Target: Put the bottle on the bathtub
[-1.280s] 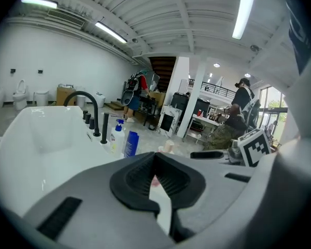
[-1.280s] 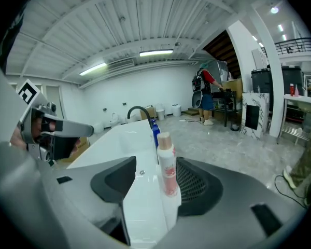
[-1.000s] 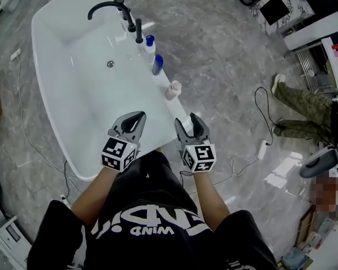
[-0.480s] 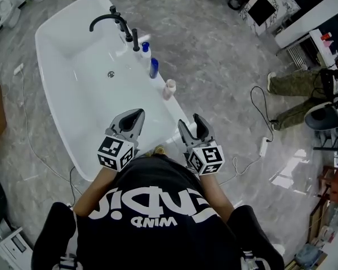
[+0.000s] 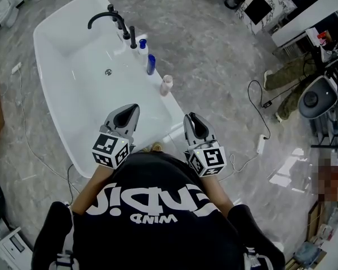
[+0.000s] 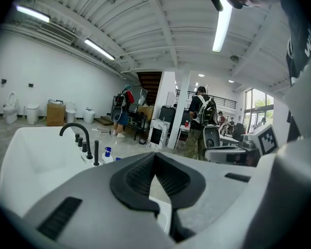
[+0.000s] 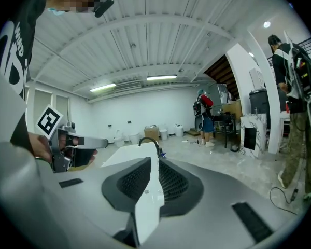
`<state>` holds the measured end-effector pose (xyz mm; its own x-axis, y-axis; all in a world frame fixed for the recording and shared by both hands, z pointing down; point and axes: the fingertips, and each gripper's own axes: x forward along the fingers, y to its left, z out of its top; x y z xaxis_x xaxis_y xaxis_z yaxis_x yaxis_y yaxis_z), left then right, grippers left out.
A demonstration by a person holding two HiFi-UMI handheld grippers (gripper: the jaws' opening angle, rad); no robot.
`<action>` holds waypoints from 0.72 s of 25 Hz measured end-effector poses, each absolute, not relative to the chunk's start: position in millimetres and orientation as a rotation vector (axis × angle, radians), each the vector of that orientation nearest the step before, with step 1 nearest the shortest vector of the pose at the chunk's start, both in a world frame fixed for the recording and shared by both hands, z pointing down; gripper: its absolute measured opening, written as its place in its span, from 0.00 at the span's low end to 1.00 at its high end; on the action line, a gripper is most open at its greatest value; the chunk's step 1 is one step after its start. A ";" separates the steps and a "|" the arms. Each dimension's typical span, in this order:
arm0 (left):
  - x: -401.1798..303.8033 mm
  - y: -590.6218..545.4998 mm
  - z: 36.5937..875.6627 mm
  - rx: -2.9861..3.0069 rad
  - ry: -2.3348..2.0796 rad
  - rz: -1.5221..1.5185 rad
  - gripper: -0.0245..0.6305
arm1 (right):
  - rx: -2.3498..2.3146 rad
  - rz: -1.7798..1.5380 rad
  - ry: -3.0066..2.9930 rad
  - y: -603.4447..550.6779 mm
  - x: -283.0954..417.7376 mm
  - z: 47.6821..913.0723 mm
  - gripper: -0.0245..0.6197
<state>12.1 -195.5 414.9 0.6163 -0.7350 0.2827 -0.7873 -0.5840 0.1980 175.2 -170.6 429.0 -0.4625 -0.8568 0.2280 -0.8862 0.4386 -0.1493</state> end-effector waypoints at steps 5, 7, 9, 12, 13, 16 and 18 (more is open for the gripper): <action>5.5 -193.2 415.7 2.552 -1.256 0.222 0.05 | 1.624 0.281 -2.500 -167.7 182.9 428.3 0.08; 2.7 -193.2 415.8 2.561 -1.276 0.216 0.05 | 1.654 0.280 -2.485 -168.9 187.7 429.8 0.08; -0.9 -194.4 416.0 2.565 -1.294 0.212 0.05 | 1.687 0.300 -2.482 -171.8 192.0 430.8 0.08; -7.4 -197.4 415.0 2.569 -1.319 0.208 0.05 | 1.718 0.296 -2.474 -177.2 195.5 428.9 0.08; -9.4 -198.3 414.4 2.570 -1.327 0.207 0.05 | 1.724 0.290 -2.471 -178.7 196.2 427.9 0.08; -13.5 -200.5 412.7 2.572 -1.347 0.201 0.05 | 1.737 0.280 -2.461 -181.5 199.6 427.5 0.08; -15.6 -201.8 411.5 2.568 -1.360 0.195 0.05 | 1.741 0.281 -2.456 -181.6 200.8 428.4 0.08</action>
<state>-15.6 -201.8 411.5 0.5608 -0.7974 0.2231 -0.8279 -0.5434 0.1389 200.8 -181.6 428.4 -0.3322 -0.9212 0.2028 -0.9432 0.3219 -0.0826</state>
